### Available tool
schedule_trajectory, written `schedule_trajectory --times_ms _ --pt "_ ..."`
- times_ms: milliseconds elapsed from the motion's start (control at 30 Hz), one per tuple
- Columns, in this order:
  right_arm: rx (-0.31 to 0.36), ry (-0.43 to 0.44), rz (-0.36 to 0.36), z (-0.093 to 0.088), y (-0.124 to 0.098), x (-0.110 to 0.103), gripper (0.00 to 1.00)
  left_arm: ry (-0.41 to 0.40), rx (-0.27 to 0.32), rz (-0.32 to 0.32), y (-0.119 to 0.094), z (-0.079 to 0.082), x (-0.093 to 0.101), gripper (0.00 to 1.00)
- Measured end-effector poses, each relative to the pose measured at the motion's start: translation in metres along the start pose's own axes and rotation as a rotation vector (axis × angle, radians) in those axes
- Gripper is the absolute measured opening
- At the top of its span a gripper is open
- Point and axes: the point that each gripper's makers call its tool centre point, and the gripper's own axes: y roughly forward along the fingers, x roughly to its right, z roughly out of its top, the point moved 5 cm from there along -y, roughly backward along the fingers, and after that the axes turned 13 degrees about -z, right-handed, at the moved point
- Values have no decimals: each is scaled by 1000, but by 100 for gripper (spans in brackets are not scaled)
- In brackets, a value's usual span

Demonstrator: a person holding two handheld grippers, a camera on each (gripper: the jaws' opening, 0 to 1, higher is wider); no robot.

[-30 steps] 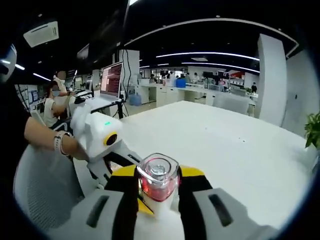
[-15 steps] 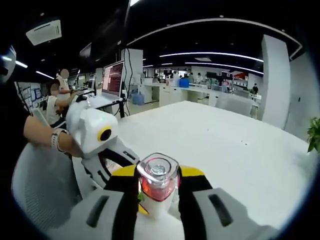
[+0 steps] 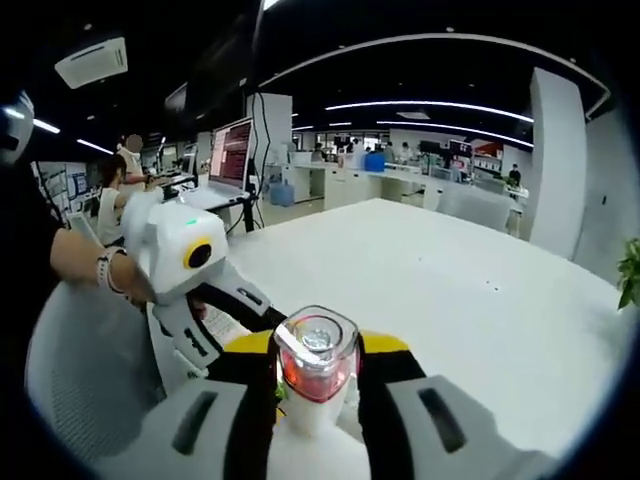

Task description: Arrange the skincare products in the storage area until every visible bottle or jar stands upright without overlapping.

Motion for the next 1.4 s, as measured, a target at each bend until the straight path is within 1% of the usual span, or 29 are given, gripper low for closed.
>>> schedule_trajectory --times_ms 67,167,300,400,467,567,633,700,767,933,967,1000,1033,1067,1100,1233,1267,1333,1367,1400 --pt "5 8 -4 0 -1 0 31 -9 12 2 -7 4 0 39" --pt "15 48 -6 0 0 1 32 -41 37 12 -18 8 -2 42" --pt "18 57 -14 0 -3 3 34 -62 51 24 -33 11 -3 49" --pt "34 78 -14 2 -6 4 35 -63 52 32 -45 14 -2 52" --pt "40 99 -9 4 -8 2 35 -57 58 44 -54 16 -2 52" --pt "46 93 -13 6 -11 1 36 -50 66 60 -65 18 -1 53" --pt "51 100 -12 7 -13 0 37 -44 67 65 -72 18 1 56" --pt "70 123 -16 9 -13 1 39 -36 70 80 -77 18 1 60" --pt "72 164 -15 9 -13 2 43 -27 53 86 -81 17 2 60" --pt "66 165 -30 8 -19 0 48 -19 42 112 -94 14 3 65" --pt "61 166 -33 8 -20 -1 49 -15 33 114 -96 13 3 65" --pt "59 163 -36 7 -21 -2 51 -14 12 120 -99 10 3 66" --pt "59 144 -44 7 -23 -3 53 -18 -2 122 -100 7 4 66" --pt "57 131 -51 6 -23 -4 58 -23 -6 127 -102 5 4 66" --pt "40 109 -52 4 -24 -6 60 -30 -10 130 -104 3 4 66" --pt "21 99 -45 0 -26 -12 65 -60 -16 141 -112 -4 7 71" --pt "17 99 -45 0 -27 -13 68 -67 -18 145 -114 -5 7 72" --pt "7 98 -50 -2 -28 -15 72 -85 -33 143 -119 -9 10 74" --pt "4 99 -53 -3 -29 -15 73 -100 -51 145 -121 -12 11 76" --pt "6 100 -63 -3 -29 -14 75 -100 -59 149 -122 -13 11 77"
